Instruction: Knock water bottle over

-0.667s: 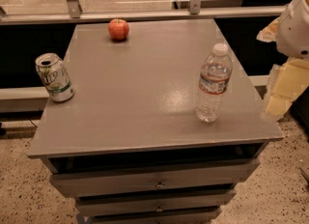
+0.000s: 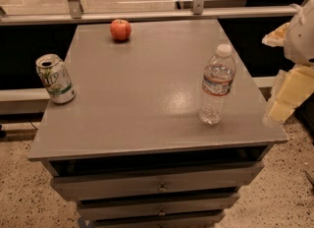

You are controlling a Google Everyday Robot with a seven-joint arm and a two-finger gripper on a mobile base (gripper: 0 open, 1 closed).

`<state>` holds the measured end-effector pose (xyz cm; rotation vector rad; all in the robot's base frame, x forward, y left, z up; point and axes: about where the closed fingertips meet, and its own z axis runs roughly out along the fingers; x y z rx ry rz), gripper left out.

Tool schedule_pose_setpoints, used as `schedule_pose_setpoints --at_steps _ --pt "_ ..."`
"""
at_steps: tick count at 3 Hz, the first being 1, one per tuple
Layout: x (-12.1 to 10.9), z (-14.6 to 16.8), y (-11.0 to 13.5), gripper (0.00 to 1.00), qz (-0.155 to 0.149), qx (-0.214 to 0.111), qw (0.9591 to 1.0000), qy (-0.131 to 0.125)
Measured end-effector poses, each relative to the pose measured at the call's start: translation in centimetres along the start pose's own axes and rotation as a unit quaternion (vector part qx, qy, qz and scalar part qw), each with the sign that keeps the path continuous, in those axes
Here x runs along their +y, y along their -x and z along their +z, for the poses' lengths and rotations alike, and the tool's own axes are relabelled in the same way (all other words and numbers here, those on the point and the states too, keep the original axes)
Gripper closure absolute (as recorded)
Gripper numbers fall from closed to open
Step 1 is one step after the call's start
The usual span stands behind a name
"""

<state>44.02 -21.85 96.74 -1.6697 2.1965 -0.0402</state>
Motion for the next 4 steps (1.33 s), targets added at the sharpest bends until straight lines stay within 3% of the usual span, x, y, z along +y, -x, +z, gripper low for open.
schedule_pose_setpoints --at_steps 1,2,3,4 --pt "-0.2 2.0 -0.4 0.00 0.010 -0.065 0.9978 -0.004" --pt "-1.0 5.0 0.2 0.00 0.009 -0.167 0.9858 -0.017" --pt "-1.4 7.0 0.9 0.00 0.008 -0.221 0.9751 -0.020" --pt "-2.4 10.9 2.6 0.00 0.017 -0.283 0.9588 -0.013"
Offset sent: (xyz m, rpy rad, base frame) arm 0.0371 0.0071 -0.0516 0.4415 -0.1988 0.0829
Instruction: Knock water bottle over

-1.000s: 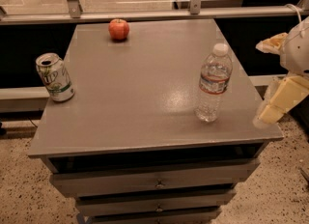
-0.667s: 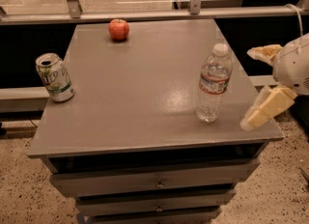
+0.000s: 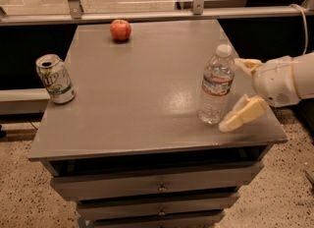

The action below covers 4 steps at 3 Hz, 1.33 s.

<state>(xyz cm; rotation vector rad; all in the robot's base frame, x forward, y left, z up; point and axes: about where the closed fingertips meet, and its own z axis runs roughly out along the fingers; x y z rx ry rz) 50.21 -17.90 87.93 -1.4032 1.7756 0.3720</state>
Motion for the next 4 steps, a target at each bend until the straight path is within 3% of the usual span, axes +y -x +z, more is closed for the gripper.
schedule_pose_setpoints --at_steps 1,2,4 --pt "-0.6 2.8 0.1 0.00 0.006 -0.033 0.9994 0.005" --pt "-2.2 5.7 2.1 0.00 0.008 -0.062 0.9980 0.009" --pt "-4.9 10.4 6.6 0.00 0.005 -0.078 0.9966 0.025"
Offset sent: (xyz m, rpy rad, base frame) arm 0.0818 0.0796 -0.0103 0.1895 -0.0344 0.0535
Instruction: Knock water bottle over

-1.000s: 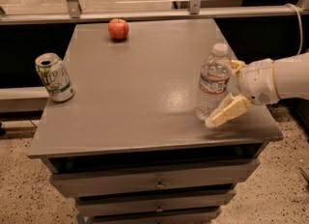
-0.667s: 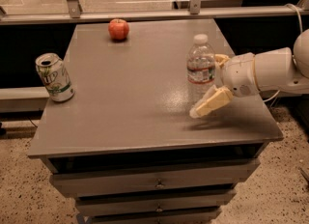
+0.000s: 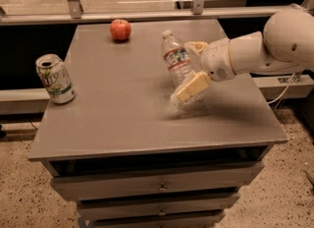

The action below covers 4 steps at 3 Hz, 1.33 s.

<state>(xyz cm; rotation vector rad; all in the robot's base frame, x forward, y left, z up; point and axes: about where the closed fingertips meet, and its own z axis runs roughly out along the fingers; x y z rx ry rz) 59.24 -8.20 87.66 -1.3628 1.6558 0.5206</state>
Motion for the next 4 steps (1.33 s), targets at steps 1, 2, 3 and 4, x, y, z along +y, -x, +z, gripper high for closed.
schedule_pose_setpoints --at_steps 1,2,3,4 --pt "-0.4 1.1 0.4 0.00 0.007 0.003 0.9999 0.010" --pt "-0.6 1.4 0.7 0.00 0.008 0.004 0.9998 0.016" --pt "-1.2 1.8 1.7 0.00 0.016 0.002 0.9994 0.032" --pt "-2.0 2.1 3.5 0.00 0.022 -0.003 0.9984 0.052"
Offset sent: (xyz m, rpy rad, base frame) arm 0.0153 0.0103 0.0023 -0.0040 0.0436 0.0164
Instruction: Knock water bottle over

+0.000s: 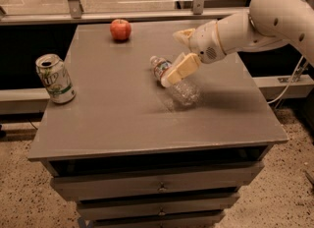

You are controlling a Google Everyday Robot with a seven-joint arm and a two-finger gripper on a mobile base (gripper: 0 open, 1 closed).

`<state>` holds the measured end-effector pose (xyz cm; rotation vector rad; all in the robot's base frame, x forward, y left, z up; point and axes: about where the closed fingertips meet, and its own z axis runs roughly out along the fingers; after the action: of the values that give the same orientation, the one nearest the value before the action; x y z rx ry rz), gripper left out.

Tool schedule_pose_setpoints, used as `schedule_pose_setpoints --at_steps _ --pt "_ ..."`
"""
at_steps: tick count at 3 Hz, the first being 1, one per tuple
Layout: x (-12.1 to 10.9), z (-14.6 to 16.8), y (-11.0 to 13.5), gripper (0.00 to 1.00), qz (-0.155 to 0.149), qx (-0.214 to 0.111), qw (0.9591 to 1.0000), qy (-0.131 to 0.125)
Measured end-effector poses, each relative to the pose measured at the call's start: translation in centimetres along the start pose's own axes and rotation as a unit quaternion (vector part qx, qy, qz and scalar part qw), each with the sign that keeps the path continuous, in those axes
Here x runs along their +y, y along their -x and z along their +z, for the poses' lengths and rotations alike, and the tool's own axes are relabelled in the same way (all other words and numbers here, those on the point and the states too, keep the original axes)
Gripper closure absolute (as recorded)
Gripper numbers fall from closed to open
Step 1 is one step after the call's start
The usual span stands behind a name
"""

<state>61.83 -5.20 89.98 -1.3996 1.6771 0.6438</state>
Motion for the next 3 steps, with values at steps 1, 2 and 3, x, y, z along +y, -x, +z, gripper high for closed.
schedule_pose_setpoints --at_steps 1,2,3 --pt "-0.3 -0.2 0.7 0.00 0.004 0.000 1.0000 0.009" --pt "-0.3 -3.5 0.1 0.00 -0.002 0.010 0.9999 0.007" --pt "-0.2 -9.1 -1.8 0.00 -0.010 0.040 0.9992 0.000"
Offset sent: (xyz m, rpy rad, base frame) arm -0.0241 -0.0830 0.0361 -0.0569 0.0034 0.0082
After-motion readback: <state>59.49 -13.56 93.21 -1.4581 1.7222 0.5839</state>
